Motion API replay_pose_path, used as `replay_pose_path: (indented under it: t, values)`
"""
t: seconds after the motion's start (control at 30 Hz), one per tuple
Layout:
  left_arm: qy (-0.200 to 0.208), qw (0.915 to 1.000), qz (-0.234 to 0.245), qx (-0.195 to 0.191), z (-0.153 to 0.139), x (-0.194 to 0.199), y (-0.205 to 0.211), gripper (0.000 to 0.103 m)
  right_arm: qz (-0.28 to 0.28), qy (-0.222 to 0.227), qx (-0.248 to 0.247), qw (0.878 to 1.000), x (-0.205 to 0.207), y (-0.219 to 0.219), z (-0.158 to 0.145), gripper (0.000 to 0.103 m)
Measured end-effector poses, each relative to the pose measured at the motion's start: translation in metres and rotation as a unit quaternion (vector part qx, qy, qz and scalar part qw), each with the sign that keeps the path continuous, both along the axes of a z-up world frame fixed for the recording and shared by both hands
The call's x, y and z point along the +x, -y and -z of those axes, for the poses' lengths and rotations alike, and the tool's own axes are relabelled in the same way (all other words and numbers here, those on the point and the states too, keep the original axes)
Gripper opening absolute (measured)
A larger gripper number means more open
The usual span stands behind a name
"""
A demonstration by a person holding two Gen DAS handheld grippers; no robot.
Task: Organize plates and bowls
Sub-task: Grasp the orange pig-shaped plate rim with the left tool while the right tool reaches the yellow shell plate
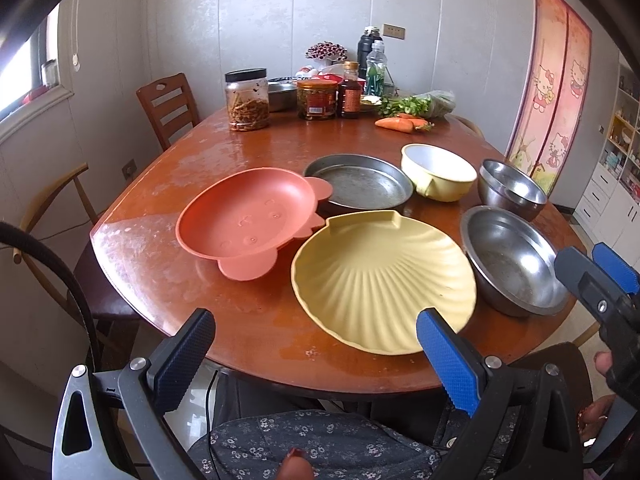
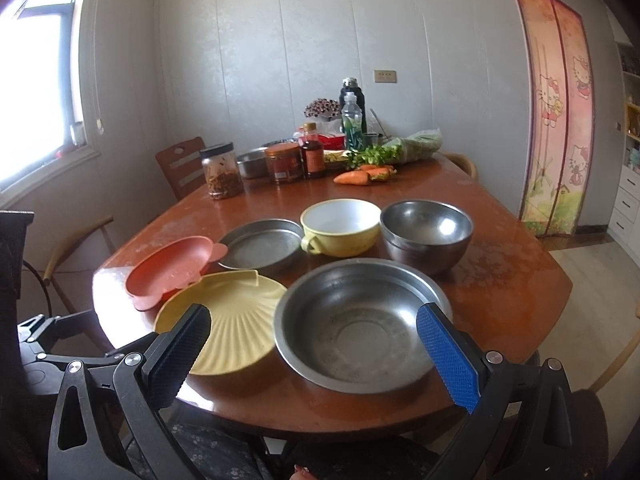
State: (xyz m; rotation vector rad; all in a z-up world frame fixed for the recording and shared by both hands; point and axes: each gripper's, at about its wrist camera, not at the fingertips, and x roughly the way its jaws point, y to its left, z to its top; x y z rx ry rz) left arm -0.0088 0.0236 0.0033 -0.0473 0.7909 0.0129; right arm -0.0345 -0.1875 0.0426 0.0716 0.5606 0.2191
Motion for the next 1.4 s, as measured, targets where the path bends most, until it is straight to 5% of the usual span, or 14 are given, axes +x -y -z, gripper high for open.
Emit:
replay_pose_path:
  t: [0.3, 0.6, 0.73, 1.07, 1.17, 1.3, 1.4]
  values:
    - [0.010, 0.9969, -0.074, -0.025, 0.001, 0.004, -0.066, 0.102, -0.062, -0.003, -0.007, 0.998, 0.024, -0.043, -0.015, 0.103]
    - [-0.010, 0.9903, -0.136, -0.027, 0.011, 0.030, -0.135, 0.101, -0.143, -0.065, -0.006, 0.988, 0.085, -0.122, -0.008, 0.103]
    - [-0.029, 0.9918, -0.109, -0.061, 0.019, 0.052, -0.147, 0.101, -0.147, -0.083, -0.010, 0.986, 0.112, -0.143, 0.001, 0.103]
    - [-0.068, 0.9913, -0.095, -0.060, 0.034, 0.087, -0.141, 0.101, -0.104, -0.156, -0.004, 0.982, 0.178, -0.153, 0.036, 0.100]
    - [-0.077, 0.9902, -0.095, -0.067, 0.038, 0.094, -0.142, 0.100, -0.107, -0.157, -0.015, 0.982, 0.185, -0.159, 0.045, 0.094]
    - [-0.089, 0.9869, -0.104, -0.085, 0.044, 0.099, -0.146, 0.094, -0.115, -0.163, -0.038, 0.979, 0.192, -0.170, 0.054, 0.066]
    - [-0.087, 0.9862, -0.108, -0.090, 0.046, 0.099, -0.146, 0.091, -0.119, -0.176, -0.043, 0.976, 0.196, -0.175, 0.062, 0.056]
